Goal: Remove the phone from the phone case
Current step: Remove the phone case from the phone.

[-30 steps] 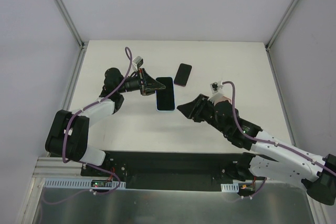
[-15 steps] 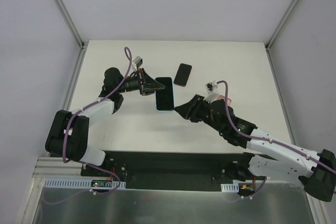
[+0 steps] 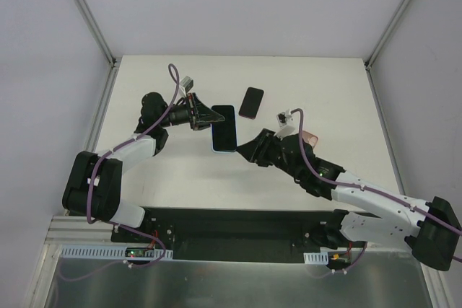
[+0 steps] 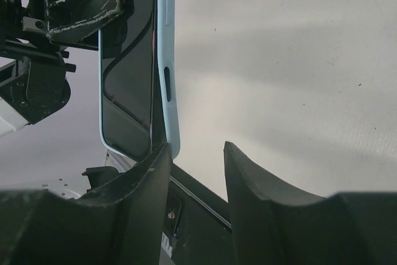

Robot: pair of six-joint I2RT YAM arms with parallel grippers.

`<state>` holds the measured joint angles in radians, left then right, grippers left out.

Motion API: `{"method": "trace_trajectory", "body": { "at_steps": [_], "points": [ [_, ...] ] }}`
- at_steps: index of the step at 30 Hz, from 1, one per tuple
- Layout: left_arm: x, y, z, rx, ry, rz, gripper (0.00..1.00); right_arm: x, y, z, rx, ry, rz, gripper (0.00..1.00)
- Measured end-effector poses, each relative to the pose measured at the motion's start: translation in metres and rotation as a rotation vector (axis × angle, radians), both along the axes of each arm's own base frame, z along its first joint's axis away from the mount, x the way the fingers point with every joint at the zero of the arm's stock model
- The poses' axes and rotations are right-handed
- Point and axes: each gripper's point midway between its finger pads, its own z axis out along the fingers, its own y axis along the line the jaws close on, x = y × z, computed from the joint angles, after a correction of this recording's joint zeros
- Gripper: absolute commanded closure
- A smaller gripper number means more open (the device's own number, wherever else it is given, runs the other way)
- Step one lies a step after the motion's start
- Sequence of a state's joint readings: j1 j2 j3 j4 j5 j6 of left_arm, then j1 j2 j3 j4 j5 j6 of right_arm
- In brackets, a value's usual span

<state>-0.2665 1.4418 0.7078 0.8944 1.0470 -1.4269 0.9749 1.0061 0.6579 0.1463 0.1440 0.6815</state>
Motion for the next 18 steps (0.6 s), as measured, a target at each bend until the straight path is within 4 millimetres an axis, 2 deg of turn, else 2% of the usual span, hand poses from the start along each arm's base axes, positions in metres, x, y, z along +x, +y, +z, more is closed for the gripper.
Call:
{"method": "trace_trajectory", "body": {
  "at_steps": [12,18],
  "points": [
    [0.004,0.004,0.000,-0.003,-0.008,0.021,1.00,0.009,0.008,-0.003,0.035,0.025,0.025,0.57],
    [0.009,0.007,0.003,-0.013,-0.015,0.050,1.00,0.022,0.024,-0.003,0.160,0.086,0.085,0.57]
  ]
}}
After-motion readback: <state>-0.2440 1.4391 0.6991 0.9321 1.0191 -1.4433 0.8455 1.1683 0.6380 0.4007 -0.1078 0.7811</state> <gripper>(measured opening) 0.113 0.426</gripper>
